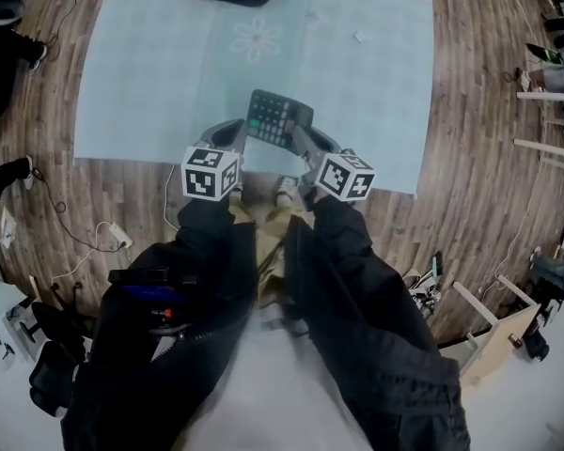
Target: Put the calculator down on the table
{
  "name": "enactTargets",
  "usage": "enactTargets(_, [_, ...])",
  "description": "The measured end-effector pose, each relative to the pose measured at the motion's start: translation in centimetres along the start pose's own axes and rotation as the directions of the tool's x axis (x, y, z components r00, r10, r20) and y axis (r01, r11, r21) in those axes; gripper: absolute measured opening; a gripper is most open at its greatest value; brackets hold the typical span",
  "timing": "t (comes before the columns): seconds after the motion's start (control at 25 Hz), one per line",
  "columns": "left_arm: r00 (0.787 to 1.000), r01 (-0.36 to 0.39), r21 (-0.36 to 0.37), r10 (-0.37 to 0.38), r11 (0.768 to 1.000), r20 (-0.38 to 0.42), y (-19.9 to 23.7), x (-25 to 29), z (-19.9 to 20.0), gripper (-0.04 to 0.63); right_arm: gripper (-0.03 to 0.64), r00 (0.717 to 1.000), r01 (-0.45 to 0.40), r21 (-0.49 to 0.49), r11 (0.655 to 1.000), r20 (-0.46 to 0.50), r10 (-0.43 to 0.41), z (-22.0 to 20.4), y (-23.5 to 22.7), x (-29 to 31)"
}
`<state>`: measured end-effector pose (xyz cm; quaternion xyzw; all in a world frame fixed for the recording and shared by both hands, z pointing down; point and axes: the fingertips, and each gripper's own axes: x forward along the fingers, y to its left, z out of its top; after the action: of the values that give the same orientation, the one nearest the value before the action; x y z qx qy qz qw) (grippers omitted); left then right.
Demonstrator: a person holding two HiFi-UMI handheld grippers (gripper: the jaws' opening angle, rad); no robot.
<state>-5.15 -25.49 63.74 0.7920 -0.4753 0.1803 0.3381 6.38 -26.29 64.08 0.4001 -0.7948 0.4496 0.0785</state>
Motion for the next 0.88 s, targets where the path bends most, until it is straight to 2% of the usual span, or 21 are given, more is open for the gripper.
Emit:
enactTargets(0.24, [0.995, 0.016, -0.043, -0.020, 0.999, -0.093, 0.8, 2.2, -3.3, -0.002, 0.055, 0.996, 0.046, 0.112, 0.993, -0.087, -0.036, -3.2, -3.1, 2.9])
enactTargets(0.48, [0.989, 0.015, -0.072, -0.026, 0.997, -0.148, 1.8, 3.5, -5.1, -0.002, 0.057, 0.986, 0.065, 0.222, 0.973, -0.167, -0.028, -6.0, -5.8, 5.6])
enactTargets(0.68, [0.985, 0.019, -0.086, -0.033, 0.996, -0.168, 2.1, 4.0, -5.5, -0.002, 0.057, 0.975, 0.097, 0.257, 0.962, -0.218, -0.040, -7.4, -7.6, 7.0])
enactTargets(0.88, [0.983, 0.022, -0.091, -0.038, 0.996, -0.179, 2.4, 4.0, -5.9, -0.002, 0.059, 0.972, 0.107, 0.285, 0.953, -0.229, -0.041, -8.0, -8.5, 7.4])
